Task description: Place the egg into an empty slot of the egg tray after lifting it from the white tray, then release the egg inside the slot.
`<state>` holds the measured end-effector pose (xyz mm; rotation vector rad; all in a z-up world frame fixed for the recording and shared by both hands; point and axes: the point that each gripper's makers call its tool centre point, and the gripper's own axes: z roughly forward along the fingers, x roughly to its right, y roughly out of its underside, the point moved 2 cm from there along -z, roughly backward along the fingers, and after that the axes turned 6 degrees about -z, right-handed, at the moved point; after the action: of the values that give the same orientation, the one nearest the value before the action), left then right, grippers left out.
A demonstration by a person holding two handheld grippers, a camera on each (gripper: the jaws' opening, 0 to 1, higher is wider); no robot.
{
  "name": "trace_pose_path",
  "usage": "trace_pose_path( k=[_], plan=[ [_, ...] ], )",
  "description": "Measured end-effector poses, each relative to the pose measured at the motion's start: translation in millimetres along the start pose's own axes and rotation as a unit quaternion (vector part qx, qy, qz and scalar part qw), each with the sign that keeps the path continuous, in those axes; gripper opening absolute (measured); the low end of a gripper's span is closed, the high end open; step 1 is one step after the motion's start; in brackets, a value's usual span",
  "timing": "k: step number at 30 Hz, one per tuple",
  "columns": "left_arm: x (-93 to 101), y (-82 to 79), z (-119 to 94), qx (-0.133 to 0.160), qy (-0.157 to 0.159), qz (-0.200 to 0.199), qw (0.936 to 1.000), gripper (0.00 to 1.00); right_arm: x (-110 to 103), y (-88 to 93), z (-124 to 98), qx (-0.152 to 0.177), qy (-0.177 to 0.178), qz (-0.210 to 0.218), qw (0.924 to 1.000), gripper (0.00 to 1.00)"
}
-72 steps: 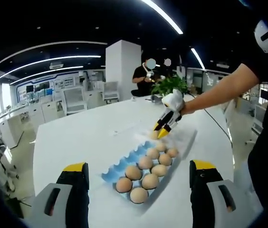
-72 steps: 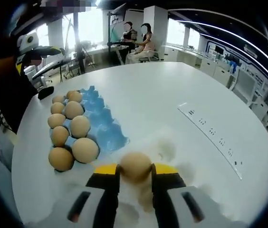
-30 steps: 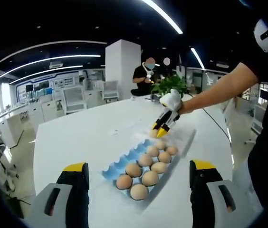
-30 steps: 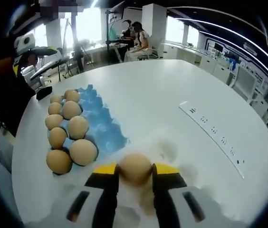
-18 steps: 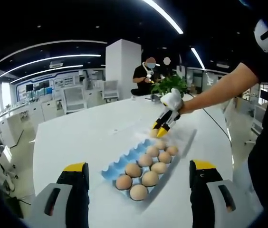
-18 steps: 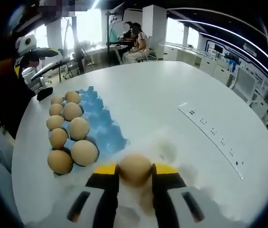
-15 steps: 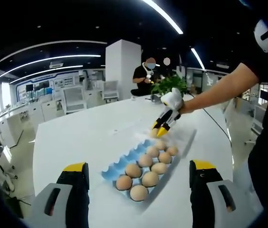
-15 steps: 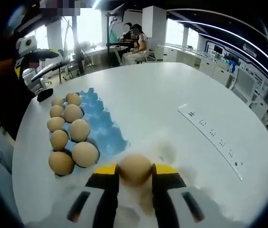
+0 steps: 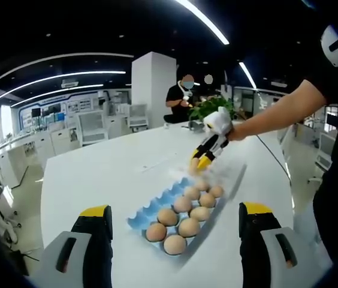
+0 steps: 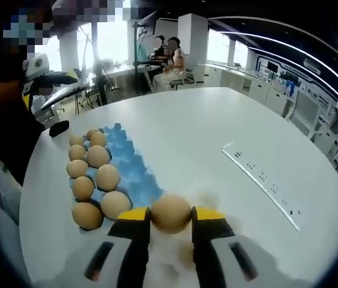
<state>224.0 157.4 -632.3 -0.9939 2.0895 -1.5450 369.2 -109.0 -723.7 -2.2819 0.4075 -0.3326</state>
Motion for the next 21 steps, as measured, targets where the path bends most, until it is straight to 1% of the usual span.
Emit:
trace_pose_path(
  k=[6,17,21],
  plan=[
    [0.0,-0.3,-2.3,0.003,0.003,0.0,1.0,0.9,-7.9,-14.1,4.9,0.008,-0.004,-0.01,0.9999,0.28],
    [-1.7,2.5,-13.5,0.006,0.0,-0.001,1.0,0.9,-30.8,-42.8,28.2,0.022,-0.022,-0.024,0.9992,0.28],
    [-4.5,4.4,-18.2,0.006,-0.004,-0.003,1.0,0.9,-39.8,-57.0,39.3,0.029,-0.031,-0.031,0.9986,0.28]
  ],
)
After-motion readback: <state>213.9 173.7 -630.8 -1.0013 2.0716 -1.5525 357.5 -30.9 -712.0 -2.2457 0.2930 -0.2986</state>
